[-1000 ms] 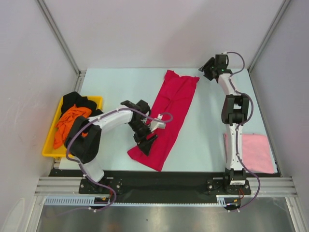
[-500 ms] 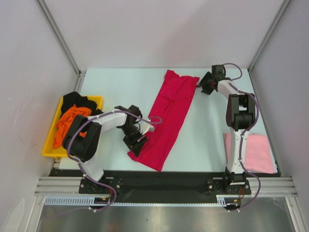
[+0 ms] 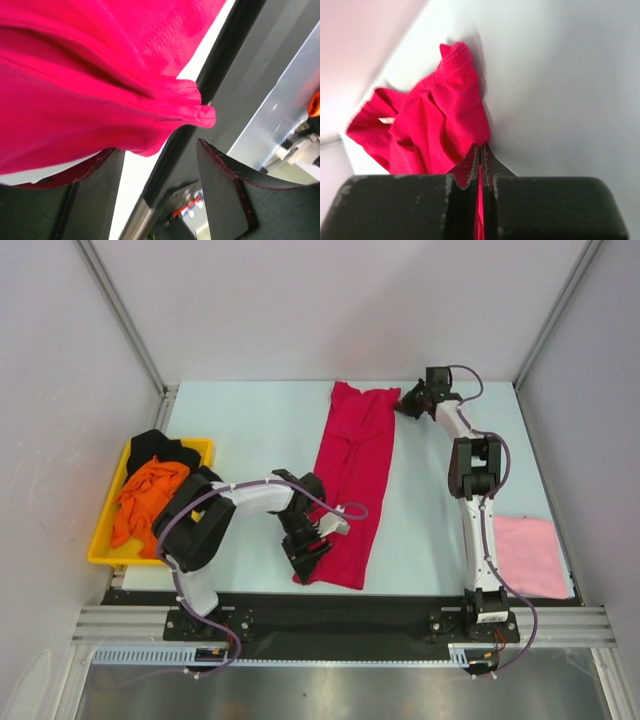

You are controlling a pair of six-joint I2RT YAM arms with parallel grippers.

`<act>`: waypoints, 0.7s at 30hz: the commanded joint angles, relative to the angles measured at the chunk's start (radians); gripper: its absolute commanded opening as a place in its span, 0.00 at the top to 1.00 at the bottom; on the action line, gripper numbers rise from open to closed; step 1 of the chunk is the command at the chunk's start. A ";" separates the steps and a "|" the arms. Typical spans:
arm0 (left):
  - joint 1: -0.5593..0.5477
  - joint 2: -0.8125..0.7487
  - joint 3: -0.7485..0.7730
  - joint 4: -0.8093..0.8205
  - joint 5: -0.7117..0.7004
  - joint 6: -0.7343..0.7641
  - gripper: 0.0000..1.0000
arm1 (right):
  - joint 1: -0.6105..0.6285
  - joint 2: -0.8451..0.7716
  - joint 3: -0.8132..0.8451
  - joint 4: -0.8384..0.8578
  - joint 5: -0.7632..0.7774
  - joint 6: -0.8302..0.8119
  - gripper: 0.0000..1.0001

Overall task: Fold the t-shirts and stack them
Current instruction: Fold the tshirt

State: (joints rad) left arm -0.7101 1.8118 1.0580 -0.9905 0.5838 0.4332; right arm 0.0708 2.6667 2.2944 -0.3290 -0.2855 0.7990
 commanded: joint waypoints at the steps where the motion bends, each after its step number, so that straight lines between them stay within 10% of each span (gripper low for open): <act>1: -0.018 0.027 0.065 0.177 0.092 -0.020 0.33 | 0.026 0.093 0.178 -0.011 0.003 0.068 1.00; 4: -0.054 0.046 0.091 0.249 0.102 -0.080 0.31 | 0.030 0.110 0.241 -0.039 0.066 0.039 0.93; 5: -0.058 0.046 0.099 0.240 0.097 -0.074 0.30 | 0.026 0.078 0.223 -0.035 0.077 0.028 0.74; 9: -0.043 0.000 0.106 0.144 0.073 -0.024 0.24 | -0.022 -0.058 0.093 -0.042 0.104 -0.023 0.49; 13: -0.003 -0.141 0.091 0.021 0.016 0.054 0.23 | -0.051 -0.244 -0.027 -0.116 0.212 -0.164 0.40; 21: 0.034 -0.440 -0.028 -0.019 -0.255 0.248 0.22 | 0.009 -0.891 -0.910 -0.099 0.204 -0.244 0.38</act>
State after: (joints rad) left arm -0.6849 1.4631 1.1023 -1.0004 0.4667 0.5694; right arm 0.0082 2.0083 1.6608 -0.4210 -0.0792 0.6079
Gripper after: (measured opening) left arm 0.787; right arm 0.615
